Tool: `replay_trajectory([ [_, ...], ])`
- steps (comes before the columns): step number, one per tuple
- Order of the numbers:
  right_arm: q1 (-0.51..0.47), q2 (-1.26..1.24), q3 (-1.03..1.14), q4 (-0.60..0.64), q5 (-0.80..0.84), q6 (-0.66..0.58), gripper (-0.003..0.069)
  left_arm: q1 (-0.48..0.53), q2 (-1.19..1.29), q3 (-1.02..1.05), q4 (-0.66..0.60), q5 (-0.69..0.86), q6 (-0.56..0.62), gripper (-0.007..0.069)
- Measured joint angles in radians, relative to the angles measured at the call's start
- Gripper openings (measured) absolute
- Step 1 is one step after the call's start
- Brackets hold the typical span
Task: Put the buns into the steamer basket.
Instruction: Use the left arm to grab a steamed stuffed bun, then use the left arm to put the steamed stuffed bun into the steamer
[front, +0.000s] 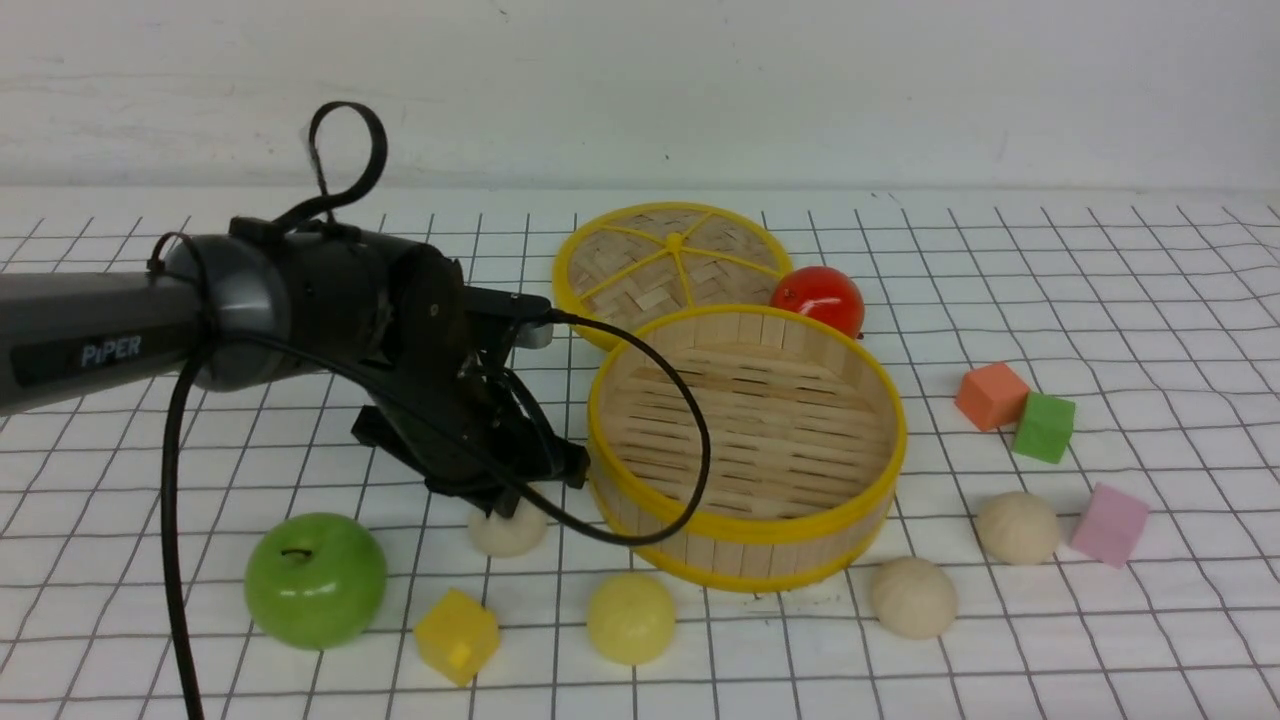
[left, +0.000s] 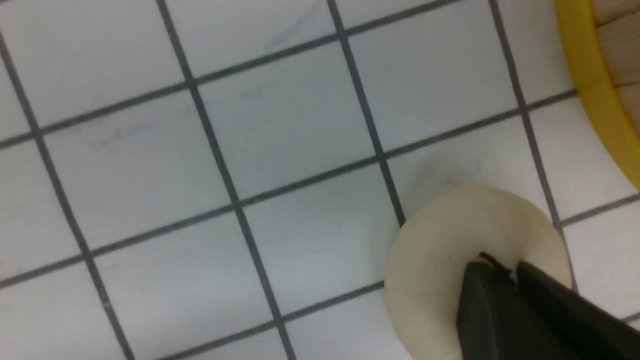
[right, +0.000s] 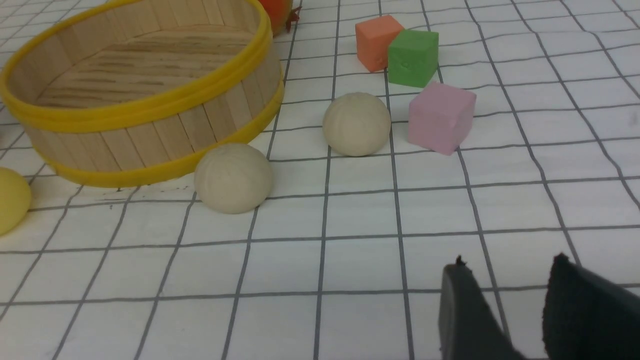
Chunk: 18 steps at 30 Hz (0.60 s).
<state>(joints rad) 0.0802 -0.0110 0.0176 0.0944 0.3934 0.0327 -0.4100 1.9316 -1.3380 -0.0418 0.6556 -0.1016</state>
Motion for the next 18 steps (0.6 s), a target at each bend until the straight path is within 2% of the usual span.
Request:
replay_trajectory([
  [5,0.0,0.0,0.0,0.0,0.0,0.0,0.0239,-0.028,-0.115,-0.006,-0.005,0.047,0.0,-0.0013],
  [10,0.0,0.0,0.0,0.0,0.0,0.0,0.0239,-0.118,-0.184,-0.113,-0.021,0.036,0.0,-0.0013],
  [14,0.0,0.0,0.0,0.0,0.0,0.0,0.0239,-0.163,-0.128,-0.201,-0.032,-0.009,0.0,-0.0013],
  [18,0.0,0.0,0.0,0.0,0.0,0.0,0.0239,-0.154,0.013,-0.284,-0.022,-0.055,0.0,-0.0013],
])
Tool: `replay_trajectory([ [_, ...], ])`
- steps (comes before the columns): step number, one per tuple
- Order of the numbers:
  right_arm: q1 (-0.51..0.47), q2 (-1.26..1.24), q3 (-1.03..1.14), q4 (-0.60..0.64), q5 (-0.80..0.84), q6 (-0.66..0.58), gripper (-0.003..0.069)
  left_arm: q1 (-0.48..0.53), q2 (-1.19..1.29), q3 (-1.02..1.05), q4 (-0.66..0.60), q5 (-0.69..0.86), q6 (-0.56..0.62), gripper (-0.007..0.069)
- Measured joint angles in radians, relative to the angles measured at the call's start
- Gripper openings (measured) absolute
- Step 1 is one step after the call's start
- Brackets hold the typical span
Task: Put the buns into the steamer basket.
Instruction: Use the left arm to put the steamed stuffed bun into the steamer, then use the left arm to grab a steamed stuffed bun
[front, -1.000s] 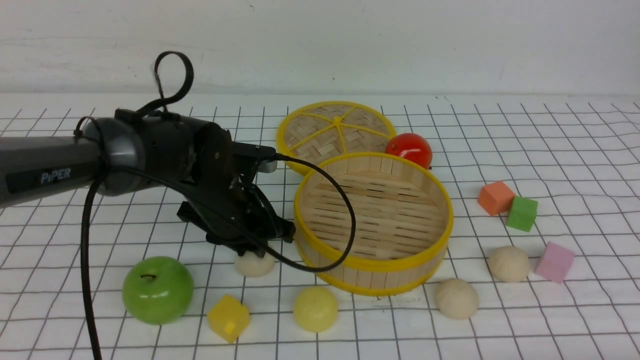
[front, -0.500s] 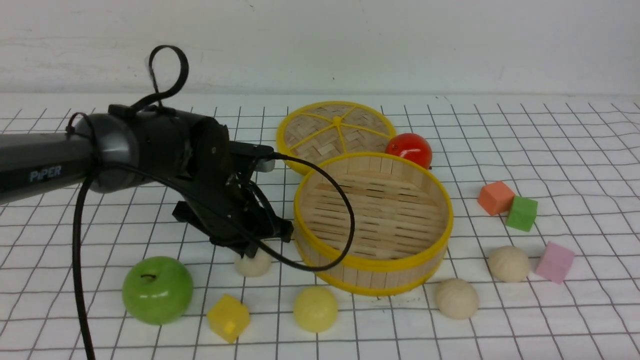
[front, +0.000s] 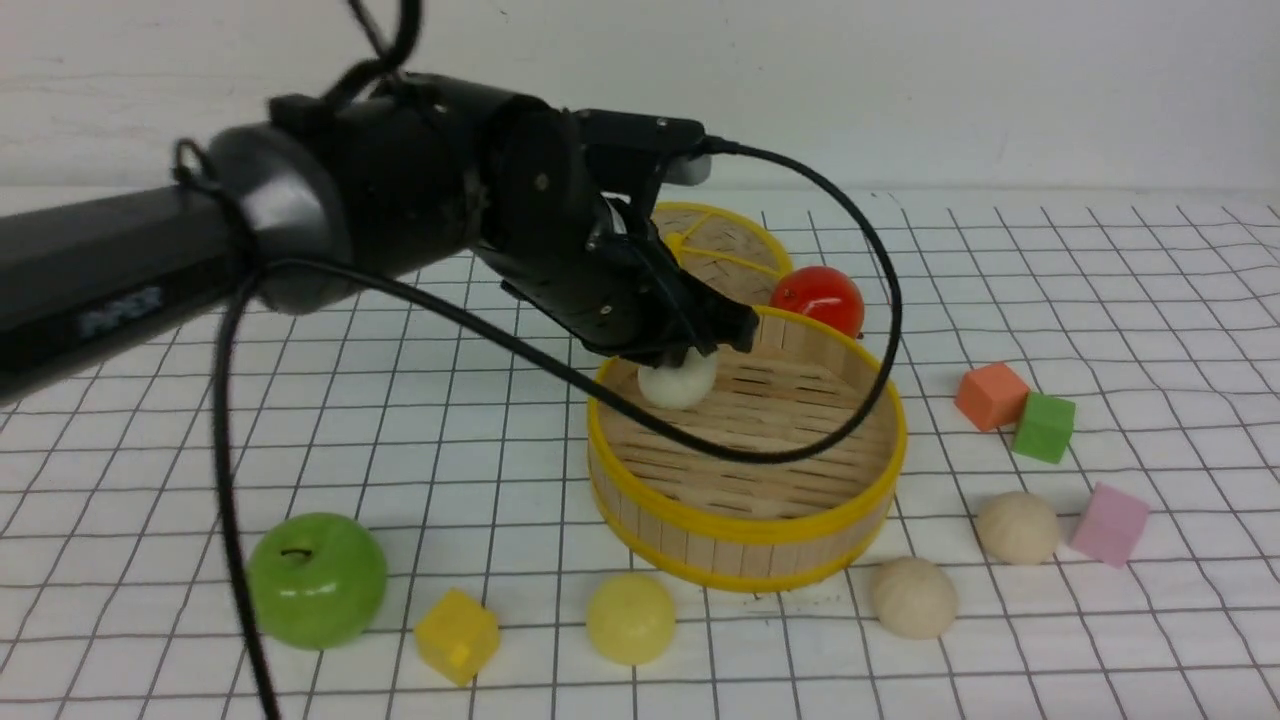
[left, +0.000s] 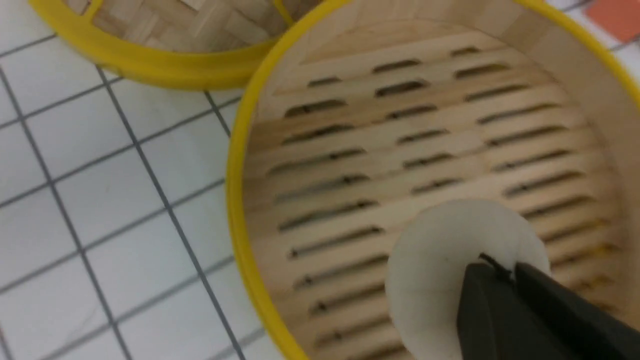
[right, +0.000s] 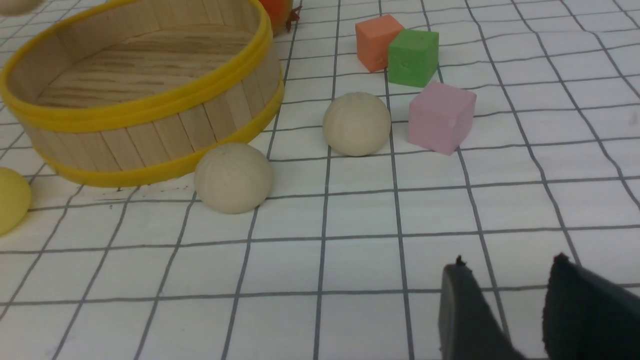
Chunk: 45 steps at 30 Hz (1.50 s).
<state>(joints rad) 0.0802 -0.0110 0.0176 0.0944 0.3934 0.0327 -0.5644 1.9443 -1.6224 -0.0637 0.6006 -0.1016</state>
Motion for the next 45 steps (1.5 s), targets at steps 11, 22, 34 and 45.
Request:
replay_trajectory([
  [11,0.0,0.0,0.0,0.0,0.0,0.0,0.0239,0.03,0.209,-0.155,0.037,0.021,-0.011,0.0176],
  [22,0.0,0.0,0.0,0.0,0.0,0.0,0.0239,0.02,0.011,-0.184,0.019,0.352,-0.099,0.0391],
  [34,0.0,0.0,0.0,0.0,0.0,0.0,0.0239,-0.134,-0.106,0.222,0.017,0.334,-0.082,0.0002],
  [45,0.0,0.0,0.0,0.0,0.0,0.0,0.0239,-0.131,-0.035,0.224,0.064,0.205,-0.082,0.0284],
])
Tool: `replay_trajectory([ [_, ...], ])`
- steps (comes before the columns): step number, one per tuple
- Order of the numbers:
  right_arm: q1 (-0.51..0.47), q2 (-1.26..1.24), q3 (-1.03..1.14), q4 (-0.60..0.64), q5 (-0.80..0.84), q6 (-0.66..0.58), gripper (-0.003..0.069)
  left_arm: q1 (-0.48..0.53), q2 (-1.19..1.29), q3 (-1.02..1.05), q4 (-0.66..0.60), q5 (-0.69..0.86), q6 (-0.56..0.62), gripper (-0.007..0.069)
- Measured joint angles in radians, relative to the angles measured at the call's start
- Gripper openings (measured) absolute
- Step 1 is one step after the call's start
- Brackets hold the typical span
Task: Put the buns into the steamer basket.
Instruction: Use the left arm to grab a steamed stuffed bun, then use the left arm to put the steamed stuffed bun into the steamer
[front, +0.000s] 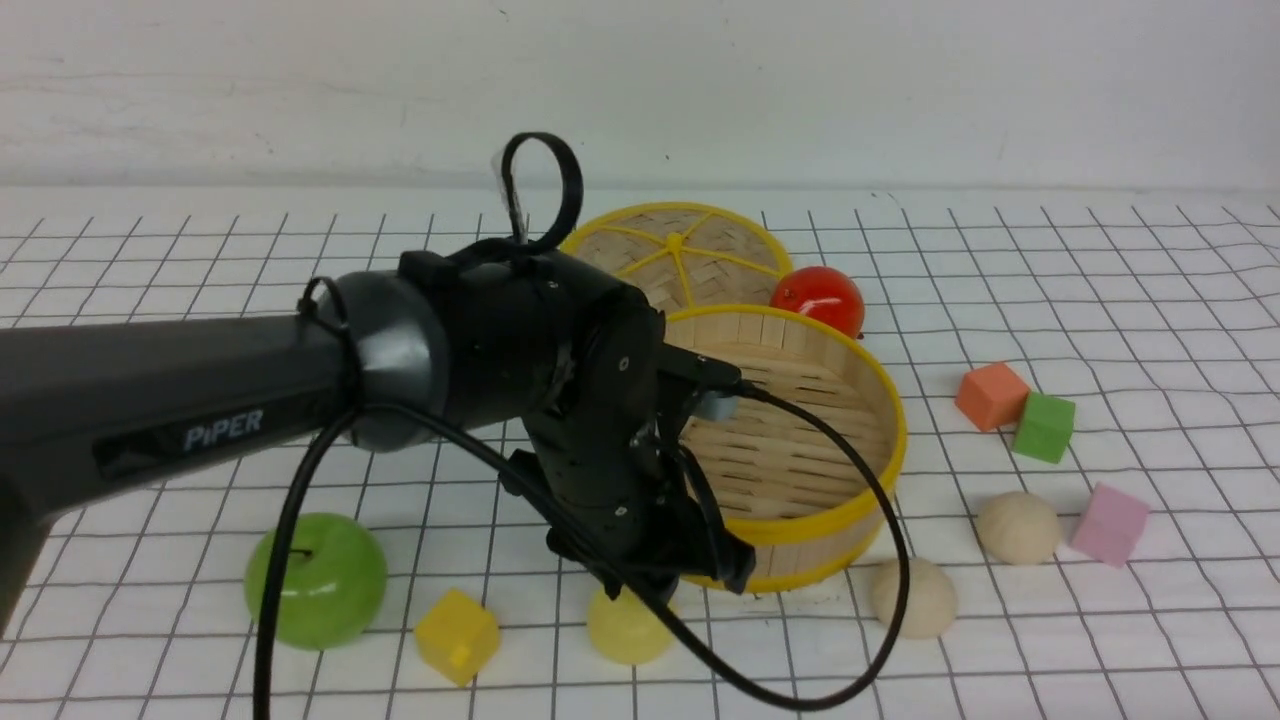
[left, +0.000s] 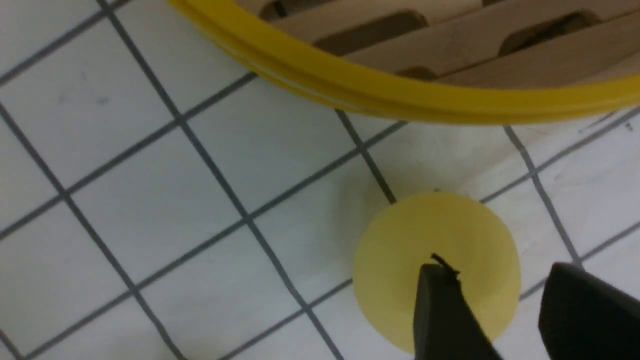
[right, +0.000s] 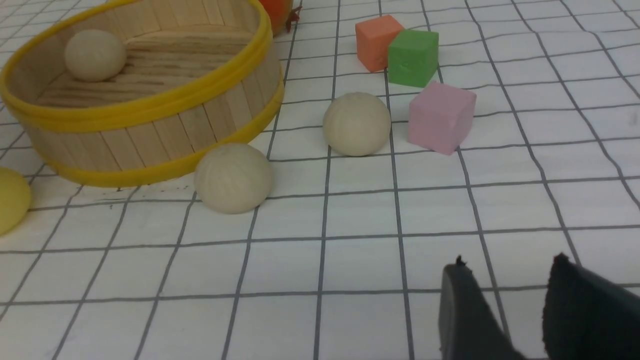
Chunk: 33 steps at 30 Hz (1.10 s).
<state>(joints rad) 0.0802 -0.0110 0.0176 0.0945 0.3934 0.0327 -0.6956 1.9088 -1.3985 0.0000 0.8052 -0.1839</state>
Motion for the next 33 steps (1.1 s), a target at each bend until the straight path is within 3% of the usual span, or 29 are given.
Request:
replay_trajectory([
  [6,0.0,0.0,0.0,0.0,0.0,0.0,0.0239,0.0,0.038,0.0,0.031,-0.051,0.0,0.0299],
  [14,0.0,0.0,0.0,0.0,0.0,0.0,0.0239,0.0,0.059,0.0,0.034,-0.051,0.0,0.0253],
  [19,0.0,0.0,0.0,0.0,0.0,0.0,0.0239,0.0,0.059,0.0,0.034,-0.022,0.0,0.0171],
  [22,0.0,0.0,0.0,0.0,0.0,0.0,0.0239,0.0,0.046,0.0,0.02,0.014,0.0,0.0074],
  [23,0.0,0.0,0.0,0.0,0.0,0.0,0.0239,0.0,0.026,0.0,0.013,0.043,0.0,0.0],
  [33,0.0,0.0,0.0,0.0,0.0,0.0,0.0239,0.0,-0.102,-0.122,-0.071,0.099,0.063,-0.0013],
])
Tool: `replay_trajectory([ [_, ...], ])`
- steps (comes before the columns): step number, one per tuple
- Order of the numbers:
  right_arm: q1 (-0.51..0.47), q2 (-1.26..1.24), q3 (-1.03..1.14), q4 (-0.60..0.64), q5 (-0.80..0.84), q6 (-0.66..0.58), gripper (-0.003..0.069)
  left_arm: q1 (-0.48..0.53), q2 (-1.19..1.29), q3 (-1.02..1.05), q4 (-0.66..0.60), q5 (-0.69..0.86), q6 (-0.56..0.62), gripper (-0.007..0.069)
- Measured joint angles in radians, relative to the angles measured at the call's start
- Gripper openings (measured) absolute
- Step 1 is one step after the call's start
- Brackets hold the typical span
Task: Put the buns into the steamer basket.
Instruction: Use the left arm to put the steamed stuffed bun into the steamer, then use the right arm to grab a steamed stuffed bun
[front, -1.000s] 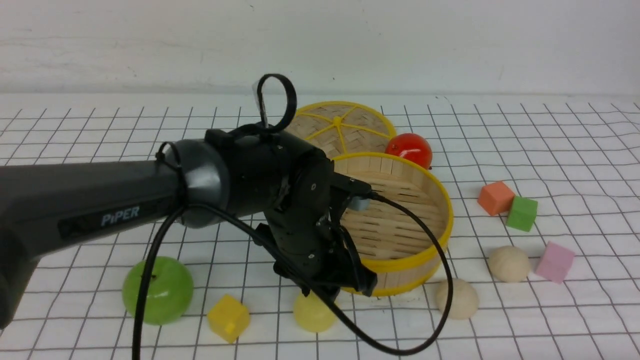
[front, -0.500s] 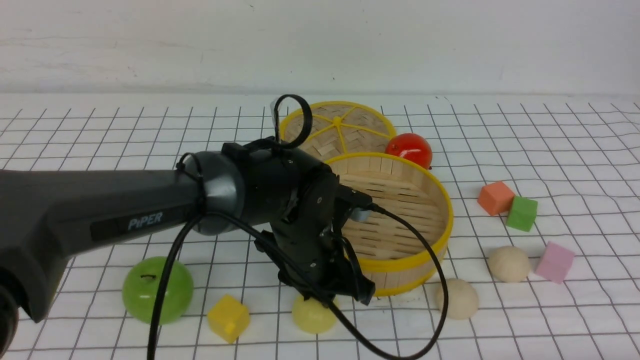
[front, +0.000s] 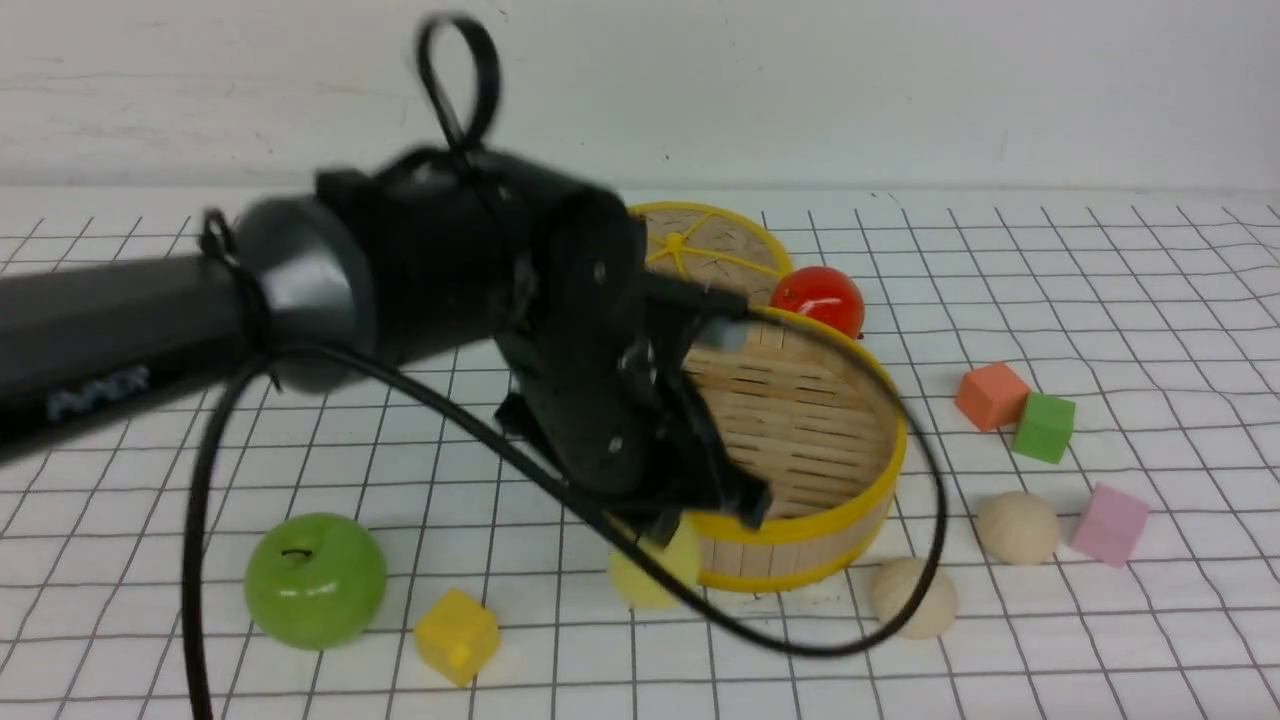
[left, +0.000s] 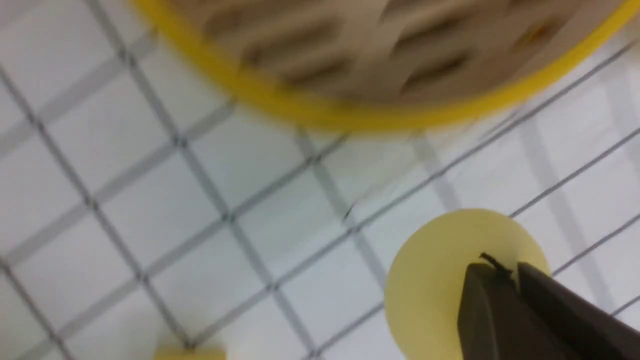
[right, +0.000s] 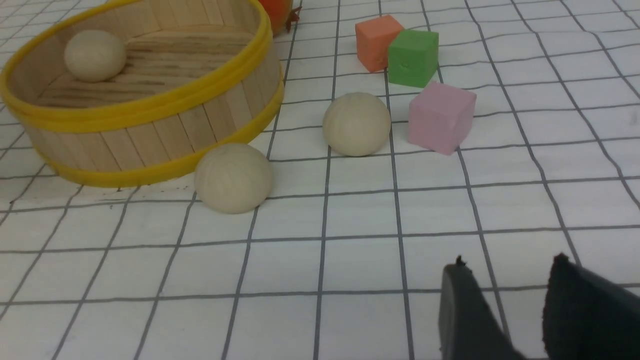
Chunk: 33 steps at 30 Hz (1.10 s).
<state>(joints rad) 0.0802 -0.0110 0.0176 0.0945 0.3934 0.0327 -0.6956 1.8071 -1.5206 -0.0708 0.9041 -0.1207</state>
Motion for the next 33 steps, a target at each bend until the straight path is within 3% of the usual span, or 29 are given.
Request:
replay_trajectory([
  [7,0.0,0.0,0.0,0.0,0.0,0.0,0.0239,0.0,0.123,-0.164,-0.026,-0.134,0.084,-0.0013],
  [13,0.0,0.0,0.0,0.001,0.0,0.0,0.0239,0.004,0.287,-0.263,0.018,-0.149,0.094,0.0004],
  [19,0.0,0.0,0.0,0.0,0.0,0.0,0.0239,0.007,0.347,-0.297,0.064,-0.149,0.095,0.0188],
  [23,0.0,0.0,0.0,0.0,0.0,0.0,0.0239,0.007,0.329,-0.298,0.056,-0.113,0.095,0.0391],
  [26,0.0,0.0,0.0,0.0,0.0,0.0,0.0239,0.007,0.274,-0.298,0.036,-0.061,0.095,0.0477],
  [29,0.0,0.0,0.0,0.0,0.0,0.0,0.0239,0.007,0.169,-0.298,0.001,-0.021,0.095,0.0466],
  [33,0.0,0.0,0.0,0.0,0.0,0.0,0.0239,0.007,-0.016,-0.297,-0.063,0.05,0.109,0.0253],
])
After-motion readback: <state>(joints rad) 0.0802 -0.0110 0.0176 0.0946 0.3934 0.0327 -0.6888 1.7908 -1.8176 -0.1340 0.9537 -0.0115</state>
